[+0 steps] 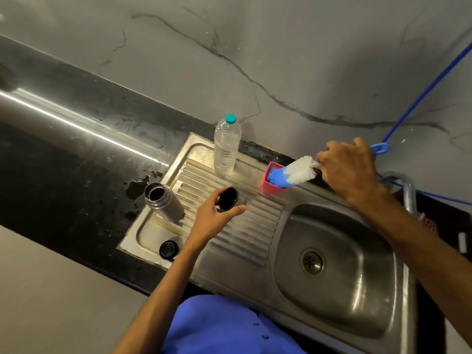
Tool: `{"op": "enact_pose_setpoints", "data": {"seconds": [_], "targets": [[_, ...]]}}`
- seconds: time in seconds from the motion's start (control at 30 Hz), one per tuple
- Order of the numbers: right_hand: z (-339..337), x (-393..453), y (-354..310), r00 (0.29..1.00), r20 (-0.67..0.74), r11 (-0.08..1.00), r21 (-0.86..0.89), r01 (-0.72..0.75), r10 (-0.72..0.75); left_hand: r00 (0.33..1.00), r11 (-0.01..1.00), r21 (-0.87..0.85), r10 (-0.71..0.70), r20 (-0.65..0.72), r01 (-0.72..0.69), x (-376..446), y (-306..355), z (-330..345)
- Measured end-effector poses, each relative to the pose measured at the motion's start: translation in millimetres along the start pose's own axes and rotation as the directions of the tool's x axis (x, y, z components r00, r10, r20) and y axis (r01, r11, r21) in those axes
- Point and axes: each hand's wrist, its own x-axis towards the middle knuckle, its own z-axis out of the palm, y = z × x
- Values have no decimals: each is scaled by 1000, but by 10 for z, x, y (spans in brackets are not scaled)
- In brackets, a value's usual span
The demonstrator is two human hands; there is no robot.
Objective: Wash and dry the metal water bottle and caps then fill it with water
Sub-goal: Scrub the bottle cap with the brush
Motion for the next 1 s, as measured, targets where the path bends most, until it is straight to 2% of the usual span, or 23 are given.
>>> {"op": "enact_pose_setpoints", "data": {"seconds": [0.17,0.27,0.37,0.47,0.57,0.6,0.67,0.73,0.83,0.93,1.0], "targets": [[70,-436,487,996,-48,986,151,-65,73,998,999,-21,-42,-42,41,-101,-111,111],[236,-803,667,972,-40,893,405,-198,233,993,993,-31,-111,-40,110,-137,-174,288],[512,-1253,739,931,58,704,638,-312,360,990,991,-27,-131,-51,130,-228,-145,559],[861,-1844,783,855,195,416,808,-417,480,995,995,-13,-94,-27,94,-348,-79,906],[1122,-2470,733,770,379,98,865,-492,513,999,998,58,-21,47,19,-407,-36,1299],[1180,-2684,717,753,418,26,867,-498,509,997,995,95,14,77,-22,-421,-7,1440],[1274,-3108,721,738,459,-48,862,-504,495,986,981,143,111,125,-129,-434,63,1692],[1289,-3481,773,750,431,-6,869,-495,503,948,942,174,254,190,-287,-410,146,1901],[1259,-3921,939,745,318,166,853,-495,586,810,803,245,427,402,-544,-406,305,2248],[1308,-4208,1120,731,158,354,794,-494,664,642,632,289,446,624,-719,-519,497,2550],[1337,-4368,1240,717,102,413,758,-505,689,594,592,291,415,690,-752,-587,580,2711]]}}
